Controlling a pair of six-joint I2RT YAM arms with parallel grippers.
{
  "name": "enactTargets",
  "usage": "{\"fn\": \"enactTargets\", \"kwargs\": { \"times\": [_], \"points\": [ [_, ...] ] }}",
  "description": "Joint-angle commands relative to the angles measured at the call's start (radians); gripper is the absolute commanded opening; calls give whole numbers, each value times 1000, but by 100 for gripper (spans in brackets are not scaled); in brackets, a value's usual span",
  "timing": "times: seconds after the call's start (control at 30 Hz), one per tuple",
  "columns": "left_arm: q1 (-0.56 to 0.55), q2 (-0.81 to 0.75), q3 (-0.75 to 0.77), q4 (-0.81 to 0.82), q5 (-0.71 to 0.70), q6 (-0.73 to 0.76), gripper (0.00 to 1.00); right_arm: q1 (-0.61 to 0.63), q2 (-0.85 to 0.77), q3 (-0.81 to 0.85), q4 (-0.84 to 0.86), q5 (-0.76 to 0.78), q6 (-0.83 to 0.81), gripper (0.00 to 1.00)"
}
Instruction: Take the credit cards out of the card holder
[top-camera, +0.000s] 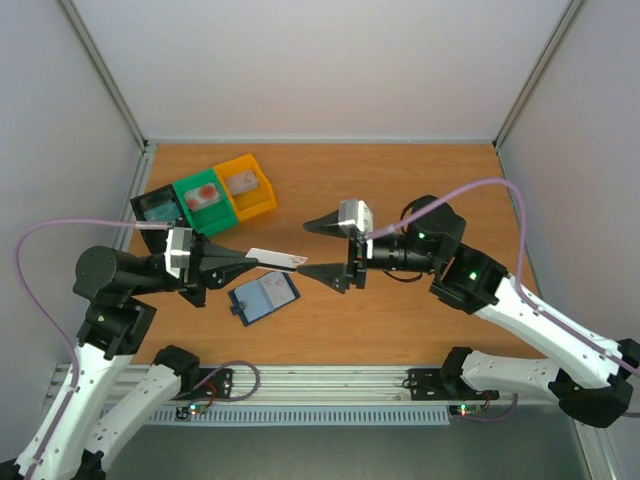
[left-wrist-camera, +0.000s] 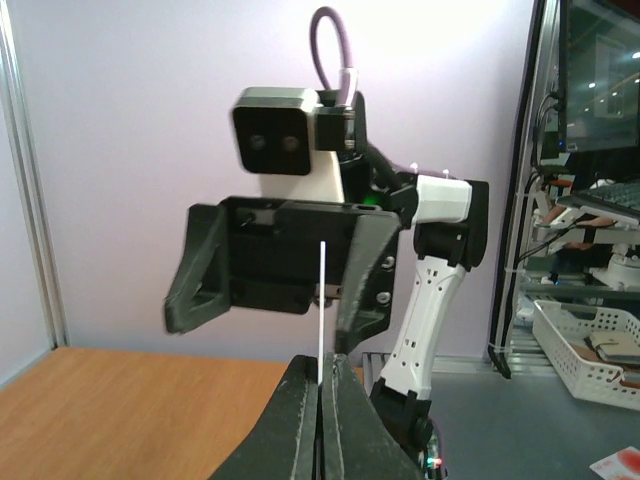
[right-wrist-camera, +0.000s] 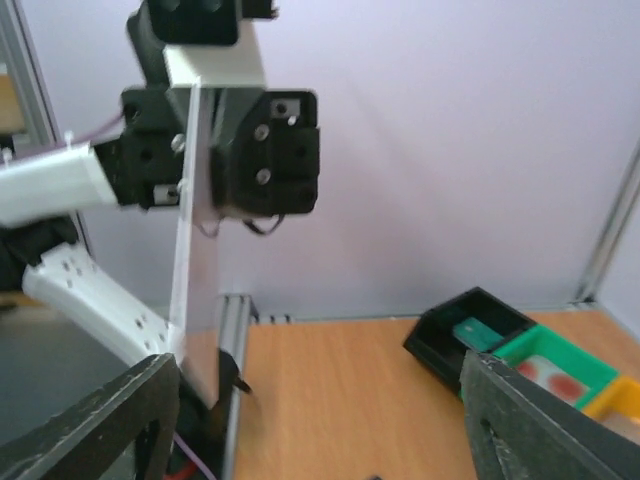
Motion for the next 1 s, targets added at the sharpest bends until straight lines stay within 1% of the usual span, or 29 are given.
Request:
{"fn": "enactTargets", "kwargs": {
  "times": [0.0, 0.07, 0.17, 0.2, 0.23, 0.27, 0.3, 0.37, 0.4, 0.43, 0.47, 0.5, 0.53, 0.57, 0.6, 0.63, 0.7, 0.77, 0.83, 0.87, 0.97],
  "points": [
    [-16, 0, -25, 113, -20, -74, 0, 7, 58, 2, 213, -39, 160, 74],
    [-21, -2, -31, 119, -25, -76, 0, 9, 86, 13, 222, -55, 176, 64],
    [-23, -5, -37, 115, -38, -72, 0, 10, 110, 31, 210, -108, 172, 43],
    [-23, -6, -37, 116, -41, -72, 0, 9, 113, 32, 203, -122, 167, 34],
    [-23, -7, -37, 120, -42, -72, 0, 9, 115, 34, 192, -131, 160, 21],
    [-23, -7, -38, 118, -44, -72, 0, 9, 113, 35, 177, -139, 151, 5],
    [-23, -10, -41, 112, -51, -76, 0, 9, 106, 36, 160, -144, 142, 2],
    [-23, -19, -59, 84, -78, -71, 0, 9, 83, 34, 112, -157, 108, 1],
    [-23, -26, -74, 53, -110, -62, 0, 9, 71, 35, 83, -148, 89, 1],
    [-23, -35, -99, 9, -175, -37, 0, 9, 61, 43, 44, -130, 62, 1],
    [-23, -43, -119, -65, -229, 22, 11, 9, 57, 60, -13, -105, 33, 1],
    [-23, -52, -132, -140, -250, 76, 29, 8, 61, 91, -134, -68, -3, 1],
    [-23, -59, -136, -229, -243, 182, 44, 9, 74, 135, -256, -33, -43, 1],
    [-22, -67, -132, -333, -218, 296, 51, 9, 95, 188, -381, 7, -86, 1],
    [-23, -72, -117, -475, -189, 499, 53, 8, 128, 248, -530, 49, -123, 1],
    [-22, -73, -92, -618, -164, 627, 56, 9, 176, 301, -664, 91, -158, 1],
    [-23, -64, -38, -896, -147, 948, 60, 15, 249, 382, -872, 184, -201, 2],
    [-23, -32, 4, -1063, -160, 1084, 61, 65, 309, 414, -989, 299, -239, 4],
    [-23, 0, 41, -1136, -165, 1117, 59, 145, 353, 420, -1025, 391, -286, 6],
    [-23, 14, 56, -1144, -159, 1112, 58, 177, 373, 423, -1020, 402, -305, 6],
    [-23, 29, 53, -1072, -129, 1027, 55, 218, 421, 433, -967, 355, -336, 6]
  ]
}}
